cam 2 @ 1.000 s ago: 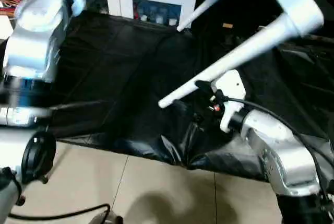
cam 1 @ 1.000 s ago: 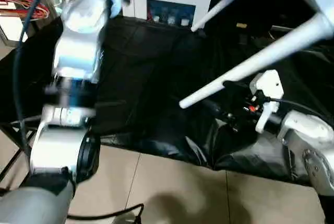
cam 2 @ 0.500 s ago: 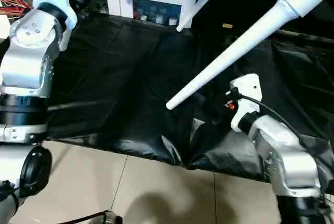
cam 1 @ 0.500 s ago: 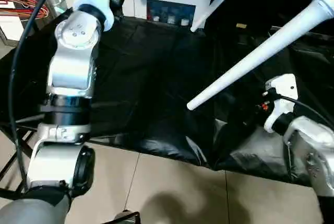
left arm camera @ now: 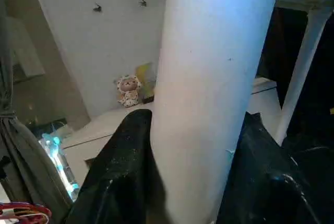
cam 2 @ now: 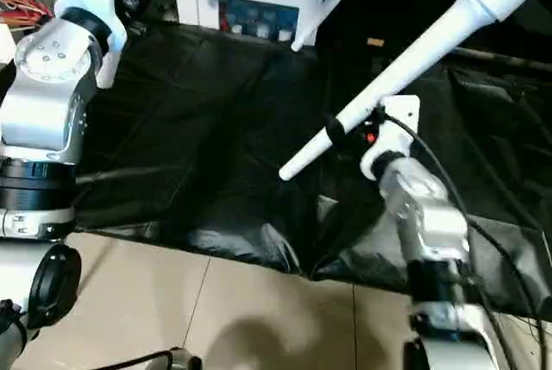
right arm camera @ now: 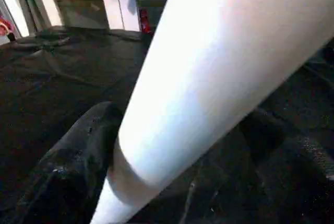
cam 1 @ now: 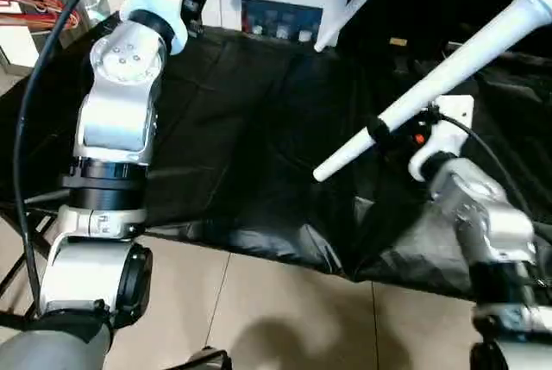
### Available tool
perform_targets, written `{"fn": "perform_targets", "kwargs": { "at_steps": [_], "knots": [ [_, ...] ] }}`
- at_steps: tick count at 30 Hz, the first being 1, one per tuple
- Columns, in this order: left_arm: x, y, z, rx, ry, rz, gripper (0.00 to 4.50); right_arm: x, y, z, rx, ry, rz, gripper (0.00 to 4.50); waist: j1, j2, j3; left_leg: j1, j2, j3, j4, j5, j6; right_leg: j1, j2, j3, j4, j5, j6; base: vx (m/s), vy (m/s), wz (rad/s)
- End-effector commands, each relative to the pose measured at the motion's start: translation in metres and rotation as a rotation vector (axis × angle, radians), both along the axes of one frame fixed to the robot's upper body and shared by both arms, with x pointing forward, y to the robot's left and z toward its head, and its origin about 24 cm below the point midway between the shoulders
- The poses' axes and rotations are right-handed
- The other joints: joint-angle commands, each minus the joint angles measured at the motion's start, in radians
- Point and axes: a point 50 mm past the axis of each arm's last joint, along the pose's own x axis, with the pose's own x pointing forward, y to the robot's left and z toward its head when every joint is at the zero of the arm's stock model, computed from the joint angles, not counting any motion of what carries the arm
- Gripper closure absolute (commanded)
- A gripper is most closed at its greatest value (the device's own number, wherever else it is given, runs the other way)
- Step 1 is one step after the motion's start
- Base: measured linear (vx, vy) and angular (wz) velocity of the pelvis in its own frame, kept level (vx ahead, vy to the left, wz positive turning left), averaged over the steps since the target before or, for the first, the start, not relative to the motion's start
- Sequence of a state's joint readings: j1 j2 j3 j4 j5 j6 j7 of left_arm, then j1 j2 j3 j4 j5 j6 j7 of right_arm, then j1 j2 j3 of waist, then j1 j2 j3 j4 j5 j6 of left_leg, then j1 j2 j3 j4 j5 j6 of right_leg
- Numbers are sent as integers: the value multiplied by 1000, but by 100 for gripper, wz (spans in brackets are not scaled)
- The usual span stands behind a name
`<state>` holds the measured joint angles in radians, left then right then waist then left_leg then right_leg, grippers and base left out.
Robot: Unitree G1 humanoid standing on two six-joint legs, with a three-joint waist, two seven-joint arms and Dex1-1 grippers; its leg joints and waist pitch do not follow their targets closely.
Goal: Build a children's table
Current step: Flip table
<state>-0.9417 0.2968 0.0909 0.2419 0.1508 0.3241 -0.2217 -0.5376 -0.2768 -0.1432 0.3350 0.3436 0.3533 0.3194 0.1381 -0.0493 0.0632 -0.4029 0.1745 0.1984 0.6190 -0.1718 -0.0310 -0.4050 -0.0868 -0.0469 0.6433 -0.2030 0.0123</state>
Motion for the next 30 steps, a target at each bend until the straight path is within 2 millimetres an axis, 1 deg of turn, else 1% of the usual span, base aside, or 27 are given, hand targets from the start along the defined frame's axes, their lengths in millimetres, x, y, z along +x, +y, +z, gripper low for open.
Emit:
{"fn": "perform_targets", "kwargs": {
  "at_steps": [1, 2, 3, 5, 9, 10, 11, 12, 14, 16, 19, 20, 22, 23, 24, 25, 26, 27, 28, 29, 30],
  "knots": [
    [-4, -3, 4, -14, -19, -22, 264, 5, -1, 1, 19, -7, -2, 81, -10, -3, -75, 34, 51, -25, -77, -159, -22, 40, -61, 38, -74, -88, -199, 0, 0, 0],
    [-4, -2, 3, -13, -18, -20, 264, 6, 0, 1, 24, -7, 2, 81, -11, -3, -76, 34, 51, -26, -78, -164, -24, 40, -62, 38, -74, -95, -198, 0, 0, 0],
    [-4, -2, 2, -12, -16, -18, 264, 8, 0, 0, 26, -7, 4, 86, -11, -14, -75, 33, 51, -24, -77, -160, -21, 40, -62, 38, -75, -96, -197, 0, 0, 0],
    [-4, -1, 1, -11, -15, -17, 265, 9, 1, 0, 27, -8, 4, 115, -8, -7, -76, 34, 52, -25, -77, -151, -21, 40, -64, 38, -73, -93, -199, 0, 0, 0],
    [-5, -1, -5, -5, -4, -13, 266, 15, 2, 1, 35, -12, 6, 140, -9, -9, -77, 33, 51, -24, -76, -133, -15, 39, -60, 38, -69, -61, -203, 0, 0, 0],
    [-5, -1, -5, -5, -4, -13, 267, 15, 2, 1, 35, -12, 6, 156, -10, -9, -77, 33, 51, -24, -77, -134, -16, 39, -60, 37, -69, -63, -204, 0, 0, 0],
    [-5, 0, -7, -7, 1, -11, 267, 15, 2, 0, 36, -11, 7, 156, -9, -8, -77, 34, 51, -23, -77, -138, -17, 39, -61, 38, -70, -67, -204, 0, 0, 0],
    [-5, 0, -9, -7, 5, -10, 268, 16, 3, 0, 37, -12, 10, 167, -8, -6, -76, 35, 52, -24, -77, -149, -21, 38, -61, 38, -71, -77, -201, 0, 0, 0],
    [-5, 0, -12, -5, 12, -8, 270, 16, 3, 0, 38, -13, 16, 178, -9, -8, -76, 35, 52, -24, -79, -158, -27, 38, -60, 38, -72, -81, -198, 0, 0, 0],
    [-5, 1, -16, -1, 23, -4, 272, 16, 4, 0, 38, -17, 23, 200, -9, -8, -75, 35, 53, -25, -80, -165, -30, 38, -61, 38, -72, -86, -198, 0, 0, 0],
    [-5, 3, -21, 8, 36, 1, 273, 17, 5, 1, 28, -24, 29, 212, -9, -7, -75, 37, 54, -25, -81, -177, -35, 36, -61, 38, -74, -95, -193, 0, 0, 0],
    [-5, 3, -23, 10, 39, 1, 276, 17, 5, 1, 26, -26, 31, 233, -9, -7, -75, 36, 54, -25, -81, -176, -37, 37, -61, 38, -73, -92, -192, 0, 0, 0],
    [-5, 3, -25, 13, 42, 0, 278, 16, 5, 1, 25, -28, 32, 255, -10, -7, -75, 36, 53, -26, -82, -176, -39, 37, -60, 38, -73, -87, -192, 0, 0, 0],
    [-6, 3, -28, 18, 50, -3, 278, 16, 5, 2, 23, -32, 32, 255, -10, -7, -75, 37, 53, -26, -82, -177, -40, 36, -60, 38, -72, -84, -193, 0, 0, 0],
    [-6, 3, -33, 23, 64, -7, 278, 15, 6, 2, 19, -36, 33, 271, -10, -8, -75, 35, 53, -26, -82, -176, -40, 37, -60, 38, -72, -80, -193, 0, 0, 0],
    [-7, 3, -41, 27, 84, -13, 279, 13, 5, 2, -1, -37, 21, 275, -10, -8, -74, 35, 53, -26, -82, -175, -39, 37, -60, 38, -72, -79, -192, 0, 0, 0],
    [-7, 3, -41, 27, 84, -13, 279, 13, 5, 2, -1, -37, 21, 278, -9, -8, -74, 36, 53, -26, -83, -176, -40, 36, -60, 38, -73, -80, -190, 0, 0, 0],
    [-7, 2, -49, 25, 102, -27, 279, 11, 4, -1, -32, -26, 2, 281, -9, -10, -75, 35, 53, -26, -82, -167, -39, 38, -60, 38, -71, -73, -190, 0, 0, 0],
    [-7, 2, -52, 24, 110, -34, 279, 10, 3, -3, -40, -22, -6, 281, -8, -9, -75, 36, 53, -25, -82, -162, -39, 36, -59, 39, -71, -67, -186, 0, 0, 0],
    [-7, 2, -52, 24, 110, -34, 280, 10, 3, -3, -40, -22, -6, 285, -8, -7, -75, 38, 53, -25, -83, -172, -43, 34, -58, 38, -72, -74, -186, 0, 0, 0],
    [-7, 0, -61, 37, 132, -50, 281, 7, 3, -6, -60, -10, -38, 287, -9, -6, -73, 41, 55, -25, -86, -193, -52, 30, -57, 38, -76, -94, -180, 0, 0, 0]
  ]
}}
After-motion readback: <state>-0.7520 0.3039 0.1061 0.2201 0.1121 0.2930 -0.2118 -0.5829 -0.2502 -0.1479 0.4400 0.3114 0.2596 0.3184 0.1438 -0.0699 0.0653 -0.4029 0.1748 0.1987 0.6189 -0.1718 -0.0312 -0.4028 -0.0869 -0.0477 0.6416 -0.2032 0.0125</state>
